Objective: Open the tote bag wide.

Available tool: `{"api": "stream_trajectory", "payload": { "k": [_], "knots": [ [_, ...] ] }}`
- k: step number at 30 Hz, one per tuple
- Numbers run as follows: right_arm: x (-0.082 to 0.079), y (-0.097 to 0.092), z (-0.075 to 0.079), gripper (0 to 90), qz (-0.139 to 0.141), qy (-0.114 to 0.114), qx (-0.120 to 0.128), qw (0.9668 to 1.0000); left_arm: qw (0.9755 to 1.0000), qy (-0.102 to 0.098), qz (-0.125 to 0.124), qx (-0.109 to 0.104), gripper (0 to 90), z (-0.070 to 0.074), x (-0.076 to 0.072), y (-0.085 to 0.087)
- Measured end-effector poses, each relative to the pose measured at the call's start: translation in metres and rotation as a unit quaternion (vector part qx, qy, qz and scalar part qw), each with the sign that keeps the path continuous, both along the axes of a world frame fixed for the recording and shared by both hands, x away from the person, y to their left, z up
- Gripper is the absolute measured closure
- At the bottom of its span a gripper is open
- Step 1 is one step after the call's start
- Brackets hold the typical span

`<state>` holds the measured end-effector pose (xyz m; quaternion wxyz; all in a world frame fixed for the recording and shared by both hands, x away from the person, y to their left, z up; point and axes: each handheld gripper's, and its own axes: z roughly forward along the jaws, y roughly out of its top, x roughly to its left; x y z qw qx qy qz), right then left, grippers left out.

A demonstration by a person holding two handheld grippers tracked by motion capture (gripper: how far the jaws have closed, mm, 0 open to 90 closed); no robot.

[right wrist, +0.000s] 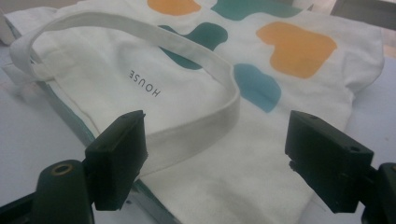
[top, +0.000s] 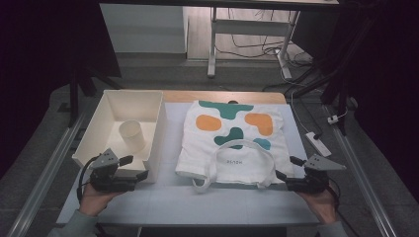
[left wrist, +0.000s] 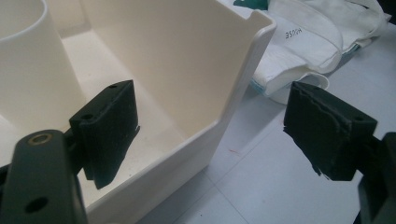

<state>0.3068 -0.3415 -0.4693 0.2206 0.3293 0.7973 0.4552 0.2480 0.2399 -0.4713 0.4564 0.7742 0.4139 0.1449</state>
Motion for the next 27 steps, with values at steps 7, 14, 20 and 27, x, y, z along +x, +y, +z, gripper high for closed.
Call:
{"api": "stream_trajectory", "payload": {
  "k": [7, 14, 20, 27],
  "knots": [
    [0.000, 0.002, 0.001, 22.0, 0.006, -0.008, -0.005, 0.9999, 1.0000, -0.001, 0.004, -0.003, 17.7, 0.002, -0.001, 0.001],
    [0.000, 0.002, 0.000, 22.6, 0.006, -0.009, -0.002, 0.9999, 1.0000, -0.003, 0.006, -0.006, 17.9, 0.004, -0.005, -0.002],
    [0.001, 0.003, -0.002, 22.9, 0.007, -0.005, -0.002, 1.0000, 0.9999, -0.011, 0.004, -0.004, 18.1, 0.011, -0.012, -0.007],
    [0.001, 0.003, -0.001, 23.4, 0.005, -0.007, -0.003, 1.0000, 0.9995, -0.031, -0.003, -0.008, 18.1, 0.028, -0.021, -0.014]
  ]
}}
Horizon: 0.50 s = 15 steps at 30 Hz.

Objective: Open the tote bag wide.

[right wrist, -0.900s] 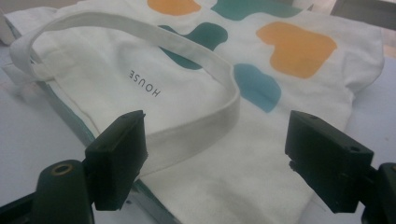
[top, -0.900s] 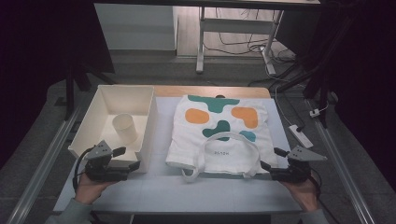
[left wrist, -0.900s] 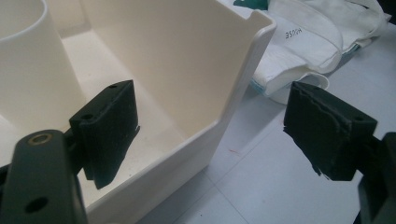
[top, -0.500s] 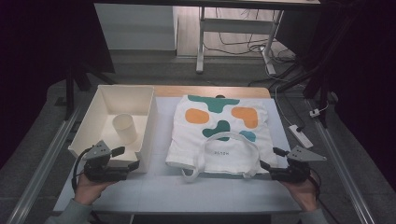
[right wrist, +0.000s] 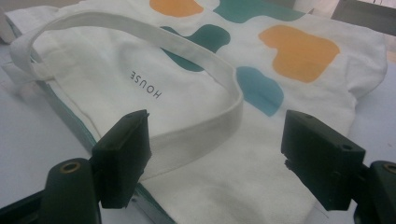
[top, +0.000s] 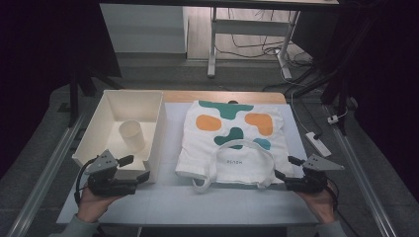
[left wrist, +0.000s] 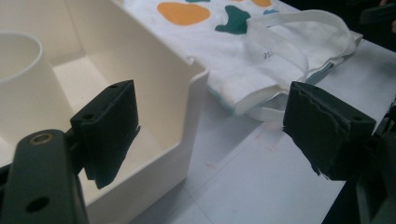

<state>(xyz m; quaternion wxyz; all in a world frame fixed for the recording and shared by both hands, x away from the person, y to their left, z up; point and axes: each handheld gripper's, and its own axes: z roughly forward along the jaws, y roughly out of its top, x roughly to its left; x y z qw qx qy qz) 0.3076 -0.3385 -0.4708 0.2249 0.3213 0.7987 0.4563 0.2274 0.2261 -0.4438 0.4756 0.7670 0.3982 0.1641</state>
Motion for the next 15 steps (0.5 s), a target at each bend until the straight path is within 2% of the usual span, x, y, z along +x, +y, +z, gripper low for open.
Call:
{"api": "stream_trajectory", "payload": {
  "k": [5, 8, 13, 15],
  "knots": [
    [0.001, 0.001, -0.001, 23.7, -0.002, 0.000, -0.001, 1.0000, 1.0000, -0.007, -0.004, 0.002, 18.4, 0.009, -0.002, -0.008],
    [0.000, 0.002, 0.000, 23.7, -0.002, -0.001, -0.002, 1.0000, 0.9999, -0.013, -0.008, 0.000, 18.4, 0.017, 0.001, -0.018],
    [0.001, 0.004, 0.001, 23.7, 0.000, -0.002, -0.002, 1.0000, 0.9997, -0.016, -0.021, -0.001, 18.9, 0.022, 0.007, -0.029],
    [0.001, 0.004, 0.001, 23.7, -0.001, -0.002, -0.001, 1.0000, 0.9995, -0.014, -0.028, 0.006, 19.1, 0.024, 0.012, -0.038]
  ]
}}
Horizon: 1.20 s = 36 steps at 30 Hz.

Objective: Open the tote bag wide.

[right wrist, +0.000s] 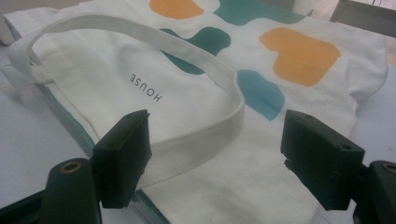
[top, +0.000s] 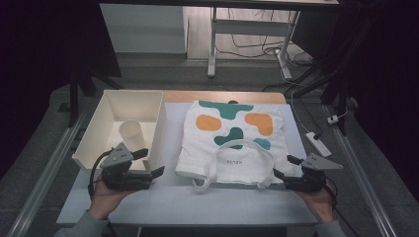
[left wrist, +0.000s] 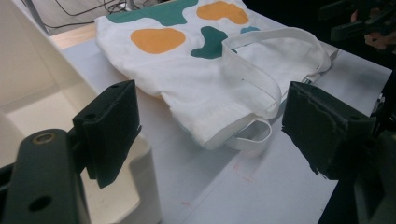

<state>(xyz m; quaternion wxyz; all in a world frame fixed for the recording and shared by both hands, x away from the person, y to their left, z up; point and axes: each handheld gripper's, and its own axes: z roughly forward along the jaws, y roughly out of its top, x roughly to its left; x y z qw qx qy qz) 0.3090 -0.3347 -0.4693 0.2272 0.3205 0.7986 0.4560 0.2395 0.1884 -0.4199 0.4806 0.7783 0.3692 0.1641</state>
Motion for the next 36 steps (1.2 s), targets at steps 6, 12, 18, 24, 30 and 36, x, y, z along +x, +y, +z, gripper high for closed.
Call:
{"api": "stream_trajectory", "payload": {
  "k": [6, 12, 18, 24, 30, 36],
  "knots": [
    [0.002, 0.003, 0.004, 23.8, 0.002, 0.001, 0.002, 1.0000, 0.9999, 0.002, -0.008, 0.008, 19.8, 0.003, 0.009, -0.011],
    [0.010, 0.014, 0.014, 23.8, 0.013, 0.005, 0.004, 0.9999, 0.9998, 0.004, -0.020, 0.003, 20.4, 0.004, 0.019, -0.026],
    [0.014, 0.029, 0.033, 24.0, 0.022, -0.004, 0.009, 0.9997, 0.9990, 0.005, -0.045, 0.004, 20.8, 0.009, 0.031, -0.046],
    [0.024, 0.041, 0.041, 24.1, 0.031, -0.002, 0.015, 0.9994, 0.9977, 0.006, -0.066, 0.012, 20.8, 0.010, 0.044, -0.067],
    [0.031, 0.050, 0.038, 24.6, 0.042, 0.004, 0.013, 0.9990, 0.9969, 0.012, -0.075, 0.020, 20.8, 0.006, 0.049, -0.078],
    [0.030, 0.049, 0.037, 24.8, 0.043, 0.006, 0.014, 0.9989, 0.9948, 0.025, -0.094, 0.032, 21.1, 0.002, 0.059, -0.094]
  ]
}}
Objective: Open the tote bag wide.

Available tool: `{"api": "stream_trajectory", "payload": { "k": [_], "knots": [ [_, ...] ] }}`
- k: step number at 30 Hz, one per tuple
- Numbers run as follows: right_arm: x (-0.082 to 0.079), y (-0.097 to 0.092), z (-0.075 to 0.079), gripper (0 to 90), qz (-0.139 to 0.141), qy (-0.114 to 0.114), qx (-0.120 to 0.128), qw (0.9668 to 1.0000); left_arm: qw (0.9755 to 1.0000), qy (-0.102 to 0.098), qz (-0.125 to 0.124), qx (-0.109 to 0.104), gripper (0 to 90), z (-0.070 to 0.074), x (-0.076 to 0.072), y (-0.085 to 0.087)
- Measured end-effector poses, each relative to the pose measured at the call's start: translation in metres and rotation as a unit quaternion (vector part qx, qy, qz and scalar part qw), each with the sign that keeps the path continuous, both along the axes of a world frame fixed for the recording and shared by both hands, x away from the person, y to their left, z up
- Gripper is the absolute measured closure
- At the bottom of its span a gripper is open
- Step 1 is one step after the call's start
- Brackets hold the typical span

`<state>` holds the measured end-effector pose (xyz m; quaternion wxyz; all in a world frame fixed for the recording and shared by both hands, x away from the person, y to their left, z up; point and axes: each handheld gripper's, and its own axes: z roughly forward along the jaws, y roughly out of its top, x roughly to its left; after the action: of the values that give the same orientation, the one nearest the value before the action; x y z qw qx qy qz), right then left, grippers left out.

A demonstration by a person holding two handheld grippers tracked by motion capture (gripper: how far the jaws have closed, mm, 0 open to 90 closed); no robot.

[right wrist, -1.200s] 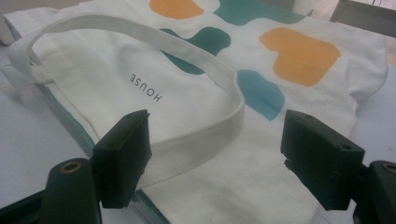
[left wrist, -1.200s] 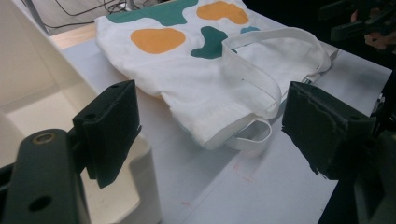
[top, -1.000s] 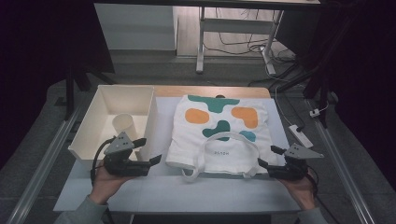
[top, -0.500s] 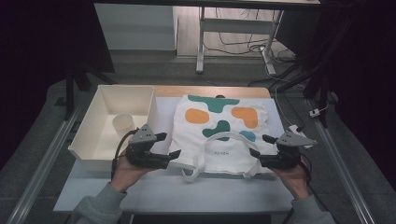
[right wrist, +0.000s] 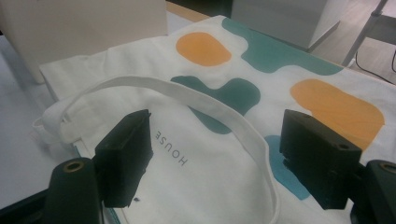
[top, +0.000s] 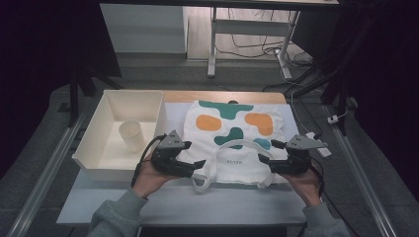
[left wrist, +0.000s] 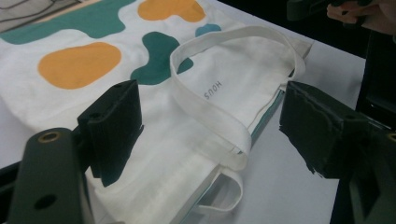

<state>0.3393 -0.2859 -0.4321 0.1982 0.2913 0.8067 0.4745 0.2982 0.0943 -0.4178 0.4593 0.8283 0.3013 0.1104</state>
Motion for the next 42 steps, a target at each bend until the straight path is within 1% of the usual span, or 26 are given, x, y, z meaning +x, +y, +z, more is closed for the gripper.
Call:
{"api": "stream_trajectory", "payload": {
  "k": [3, 6, 8, 11, 13, 15, 16, 22, 23, 24, 25, 26, 27, 28, 29, 30, 32, 33, 34, 35, 36, 37, 38, 39, 40, 42],
  "knots": [
    [-0.001, -0.001, -0.001, 24.8, 0.003, 0.000, 0.001, 1.0000, 0.9999, 0.006, 0.001, 0.013, 21.5, -0.002, 0.010, -0.010],
    [-0.002, 0.000, -0.003, 24.9, 0.005, 0.002, 0.001, 1.0000, 0.9999, 0.005, 0.001, 0.012, 21.4, -0.005, 0.013, -0.014],
    [-0.002, 0.001, -0.005, 24.9, 0.008, 0.005, 0.000, 1.0000, 0.9999, 0.006, 0.000, 0.009, 22.1, -0.007, 0.013, -0.015],
    [-0.004, 0.003, -0.009, 24.9, 0.011, 0.011, -0.004, 0.9999, 0.9996, 0.014, -0.014, 0.019, 22.1, -0.014, 0.012, -0.021],
    [-0.004, 0.003, -0.011, 24.9, 0.012, 0.013, -0.007, 0.9998, 0.9995, 0.017, -0.019, 0.018, 22.5, -0.015, 0.012, -0.023],
    [-0.005, 0.006, -0.017, 24.9, 0.016, 0.021, -0.014, 0.9996, 0.9991, 0.022, -0.025, 0.027, 22.6, -0.021, 0.011, -0.027],
    [-0.005, 0.007, -0.018, 24.9, 0.017, 0.023, -0.014, 0.9995, 0.9991, 0.022, -0.025, 0.027, 22.6, -0.021, 0.011, -0.027],
    [-0.006, 0.010, -0.024, 24.9, 0.024, 0.031, -0.015, 0.9991, 0.9977, 0.031, -0.041, 0.045, 22.7, -0.031, 0.011, -0.037],
    [-0.006, 0.011, -0.025, 25.0, 0.025, 0.032, -0.016, 0.9991, 0.9970, 0.037, -0.045, 0.050, 22.7, -0.035, 0.010, -0.041],
    [-0.006, 0.011, -0.025, 24.9, 0.025, 0.032, -0.018, 0.9990, 0.9970, 0.037, -0.045, 0.050, 22.7, -0.035, 0.010, -0.041],
    [-0.007, 0.011, -0.026, 24.9, 0.026, 0.033, -0.018, 0.9990, 0.9966, 0.041, -0.047, 0.054, 22.6, -0.037, 0.010, -0.043],
    [-0.007, 0.012, -0.026, 24.9, 0.027, 0.033, -0.019, 0.9989, 0.9955, 0.046, -0.052, 0.065, 22.6, -0.042, 0.011, -0.047],
    [-0.007, 0.012, -0.026, 24.9, 0.027, 0.033, -0.019, 0.9989, 0.9955, 0.046, -0.052, 0.065, 22.6, -0.042, 0.011, -0.047],
    [-0.007, 0.012, -0.026, 25.0, 0.028, 0.033, -0.020, 0.9989, 0.9944, 0.051, -0.056, 0.074, 22.6, -0.047, 0.011, -0.050],
    [-0.008, 0.012, -0.027, 25.0, 0.028, 0.034, -0.020, 0.9988, 0.9944, 0.051, -0.056, 0.074, 22.8, -0.047, 0.011, -0.050],
    [-0.008, 0.012, -0.027, 25.0, 0.029, 0.035, -0.020, 0.9988, 0.9937, 0.053, -0.057, 0.080, 23.2, -0.049, 0.011, -0.051],
    [-0.008, 0.012, -0.028, 24.9, 0.029, 0.036, -0.021, 0.9987, 0.9929, 0.060, -0.058, 0.085, 25.4, -0.053, 0.012, -0.054],
    [-0.009, 0.013, -0.028, 25.0, 0.030, 0.036, -0.022, 0.9987, 0.9913, 0.070, -0.063, 0.092, 26.3, -0.058, 0.013, -0.056],
    [-0.009, 0.013, -0.028, 25.0, 0.030, 0.036, -0.022, 0.9986, 0.9913, 0.070, -0.063, 0.092, 27.4, -0.058, 0.013, -0.056],
    [-0.009, 0.013, -0.029, 24.9, 0.031, 0.036, -0.023, 0.9986, 0.9901, 0.074, -0.069, 0.098, 29.3, -0.062, 0.014, -0.058],
    [-0.009, 0.013, -0.029, 24.9, 0.032, 0.037, -0.023, 0.9985, 0.9897, 0.076, -0.070, 0.100, 32.0, -0.063, 0.014, -0.058],
    [-0.009, 0.013, -0.029, 25.0, 0.032, 0.037, -0.025, 0.9985, 0.9897, 0.076, -0.070, 0.100, 34.7, -0.063, 0.014, -0.058],
    [-0.009, 0.013, -0.029, 25.0, 0.032, 0.037, -0.025, 0.9985, 0.9894, 0.078, -0.069, 0.101, 34.7, -0.063, 0.015, -0.059],
    [-0.010, 0.013, -0.030, 24.9, 0.033, 0.037, -0.026, 0.9985, 0.9897, 0.078, -0.067, 0.100, 37.9, -0.064, 0.015, -0.059],
    [-0.010, 0.013, -0.030, 24.9, 0.033, 0.038, -0.025, 0.9984, 0.9898, 0.077, -0.065, 0.101, 44.7, -0.065, 0.015, -0.059],
    [-0.010, 0.013, -0.031, 25.1, 0.033, 0.039, -0.023, 0.9984, 0.9897, 0.080, -0.066, 0.098, 48.5, -0.065, 0.015, -0.058]
  ]
}}
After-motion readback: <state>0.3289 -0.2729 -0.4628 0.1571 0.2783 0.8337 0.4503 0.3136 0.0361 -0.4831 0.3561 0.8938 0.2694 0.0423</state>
